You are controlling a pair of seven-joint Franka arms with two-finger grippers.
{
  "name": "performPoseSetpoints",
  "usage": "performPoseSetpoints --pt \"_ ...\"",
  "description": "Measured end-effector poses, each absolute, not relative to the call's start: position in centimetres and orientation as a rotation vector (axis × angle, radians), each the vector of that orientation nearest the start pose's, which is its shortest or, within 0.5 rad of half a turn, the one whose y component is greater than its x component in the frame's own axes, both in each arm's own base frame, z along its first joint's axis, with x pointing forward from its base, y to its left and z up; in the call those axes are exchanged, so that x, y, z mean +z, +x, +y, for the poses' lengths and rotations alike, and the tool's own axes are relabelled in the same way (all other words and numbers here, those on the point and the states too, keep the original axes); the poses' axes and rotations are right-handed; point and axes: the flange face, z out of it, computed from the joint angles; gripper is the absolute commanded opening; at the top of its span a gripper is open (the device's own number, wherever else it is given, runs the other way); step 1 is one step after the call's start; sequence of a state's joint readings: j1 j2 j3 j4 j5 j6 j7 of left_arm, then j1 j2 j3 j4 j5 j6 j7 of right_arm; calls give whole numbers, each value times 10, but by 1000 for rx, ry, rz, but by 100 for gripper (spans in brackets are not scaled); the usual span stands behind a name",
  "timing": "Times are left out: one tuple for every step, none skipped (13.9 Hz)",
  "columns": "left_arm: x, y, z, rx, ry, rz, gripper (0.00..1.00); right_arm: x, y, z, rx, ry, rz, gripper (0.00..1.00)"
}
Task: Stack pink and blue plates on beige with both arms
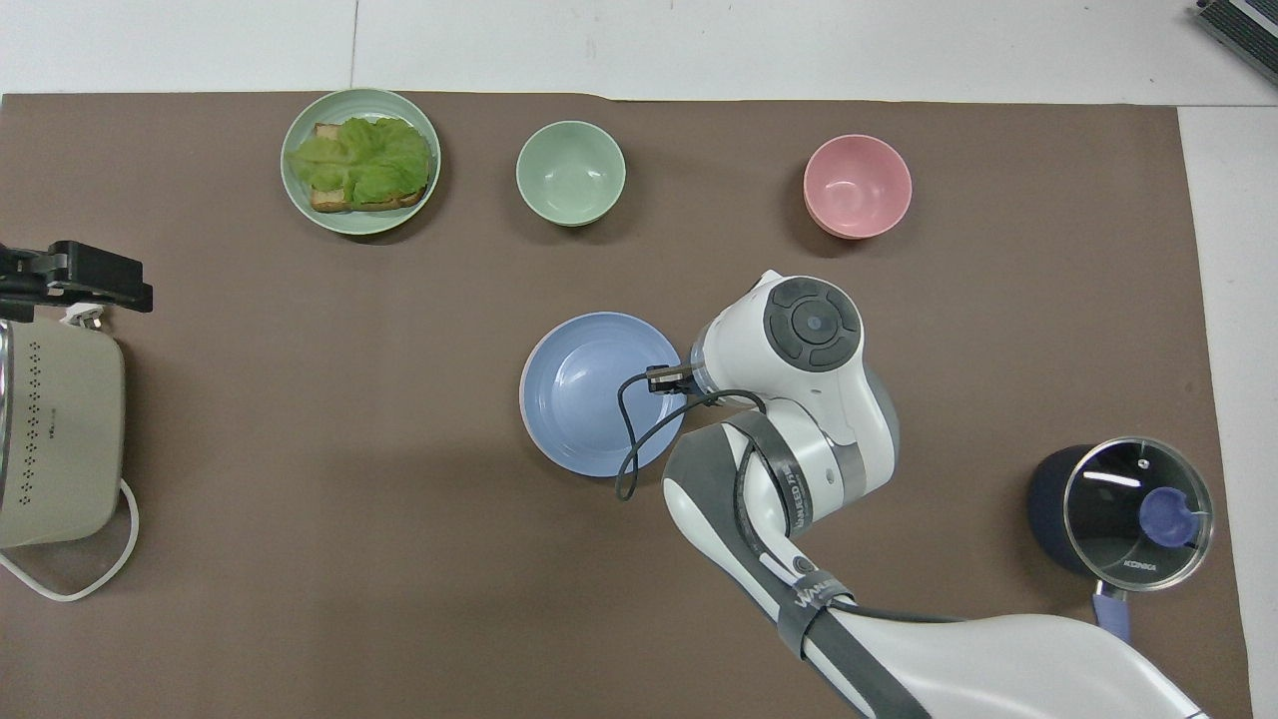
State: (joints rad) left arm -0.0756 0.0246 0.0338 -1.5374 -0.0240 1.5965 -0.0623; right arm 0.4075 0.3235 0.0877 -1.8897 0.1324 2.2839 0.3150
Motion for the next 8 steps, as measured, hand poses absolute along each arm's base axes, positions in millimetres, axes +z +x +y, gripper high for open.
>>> performPoseSetpoints --pt "629 565 -26 -53 -3166 -33 100 347 558 299 -32 -2988 -132 100" --pt "629 565 -26 -53 -3166 -33 100 353 562 295 -51 -2984 -120 100" --pt "629 565 -26 -53 -3166 -33 100 364 569 287 -80 -2980 -99 100" --pt "629 565 -26 -53 -3166 -33 100 377 576 274 -114 -2975 -68 100" --pt "629 565 -26 -53 -3166 -33 100 392 584 255 -152 -2976 -38 100" --pt "629 565 -26 -53 -3166 -33 100 407 590 234 -185 -2990 -14 100" --pt "629 565 -26 -53 -3166 -33 100 420 594 214 -209 -3015 1 100" --pt "629 565 -26 -53 -3166 -33 100 434 596 196 -225 -3043 15 100"
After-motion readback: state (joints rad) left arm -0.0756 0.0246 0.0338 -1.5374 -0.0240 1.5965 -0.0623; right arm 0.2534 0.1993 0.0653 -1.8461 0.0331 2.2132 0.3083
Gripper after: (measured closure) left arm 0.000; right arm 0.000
